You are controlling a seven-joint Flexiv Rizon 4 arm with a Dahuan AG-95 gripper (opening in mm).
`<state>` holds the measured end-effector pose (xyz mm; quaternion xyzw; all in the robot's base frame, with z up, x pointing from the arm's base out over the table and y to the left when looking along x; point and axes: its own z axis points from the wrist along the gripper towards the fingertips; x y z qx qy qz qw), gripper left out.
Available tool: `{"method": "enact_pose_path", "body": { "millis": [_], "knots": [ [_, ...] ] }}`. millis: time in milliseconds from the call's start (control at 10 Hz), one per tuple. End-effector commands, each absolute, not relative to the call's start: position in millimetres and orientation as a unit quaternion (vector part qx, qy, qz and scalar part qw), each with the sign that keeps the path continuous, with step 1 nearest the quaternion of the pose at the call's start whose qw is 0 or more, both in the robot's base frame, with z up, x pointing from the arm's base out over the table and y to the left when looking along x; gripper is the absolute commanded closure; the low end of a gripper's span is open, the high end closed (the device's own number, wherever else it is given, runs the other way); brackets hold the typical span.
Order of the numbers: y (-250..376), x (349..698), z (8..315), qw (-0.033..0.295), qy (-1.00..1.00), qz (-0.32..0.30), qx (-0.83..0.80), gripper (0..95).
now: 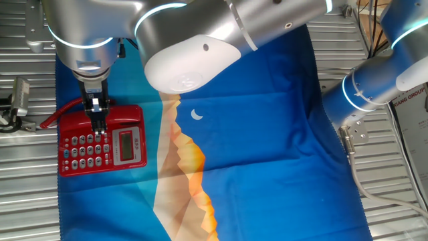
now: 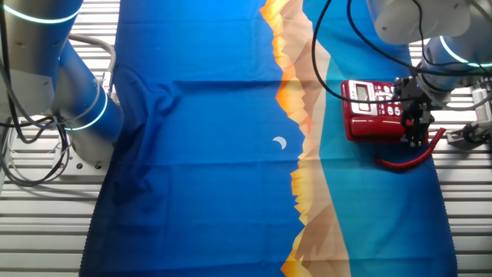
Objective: Place the handset of the telephone on the corresponding phone cradle
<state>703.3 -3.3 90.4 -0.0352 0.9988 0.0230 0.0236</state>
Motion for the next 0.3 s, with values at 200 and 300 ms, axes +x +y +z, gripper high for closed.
{"method": "enact_pose_path", "body": {
  "millis": [200, 300],
  "knots": [
    [-3.2, 702.1, 90.8, 0.025, 0.999, 0.024, -0.036, 0.0],
    [-3.1, 702.0, 90.9, 0.025, 0.999, 0.024, -0.036, 0.0]
  ]
}}
